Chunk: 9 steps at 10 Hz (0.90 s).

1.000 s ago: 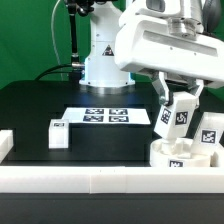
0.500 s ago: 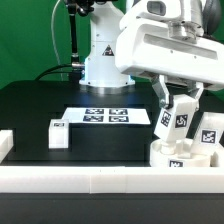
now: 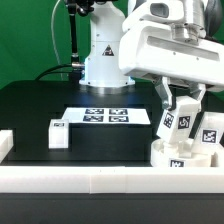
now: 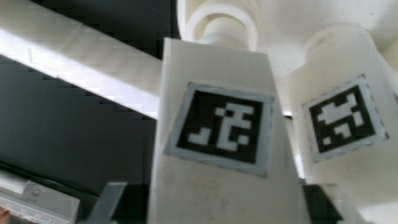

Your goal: Assemble stool

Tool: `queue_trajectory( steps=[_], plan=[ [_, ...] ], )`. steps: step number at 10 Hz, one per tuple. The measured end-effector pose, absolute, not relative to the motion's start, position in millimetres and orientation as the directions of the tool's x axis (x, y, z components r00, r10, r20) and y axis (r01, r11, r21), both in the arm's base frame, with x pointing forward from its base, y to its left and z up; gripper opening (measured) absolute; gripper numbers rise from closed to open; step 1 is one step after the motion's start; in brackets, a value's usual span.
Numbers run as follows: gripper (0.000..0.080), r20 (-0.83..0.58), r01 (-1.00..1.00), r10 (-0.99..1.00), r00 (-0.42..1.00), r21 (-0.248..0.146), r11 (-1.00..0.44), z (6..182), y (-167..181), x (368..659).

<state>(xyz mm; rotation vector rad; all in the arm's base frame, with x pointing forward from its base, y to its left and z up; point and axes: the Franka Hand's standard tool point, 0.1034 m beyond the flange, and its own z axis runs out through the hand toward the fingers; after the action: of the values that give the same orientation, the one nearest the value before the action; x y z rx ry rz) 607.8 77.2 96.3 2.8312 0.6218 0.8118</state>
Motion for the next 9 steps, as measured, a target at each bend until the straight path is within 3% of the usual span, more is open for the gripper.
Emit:
queue_trajectory(
  steps=[9],
  plan=[
    [0.0327,0.463,0.35,0.421,0.78,0.235,-0.907,83.9,71.8,604.7]
  ],
)
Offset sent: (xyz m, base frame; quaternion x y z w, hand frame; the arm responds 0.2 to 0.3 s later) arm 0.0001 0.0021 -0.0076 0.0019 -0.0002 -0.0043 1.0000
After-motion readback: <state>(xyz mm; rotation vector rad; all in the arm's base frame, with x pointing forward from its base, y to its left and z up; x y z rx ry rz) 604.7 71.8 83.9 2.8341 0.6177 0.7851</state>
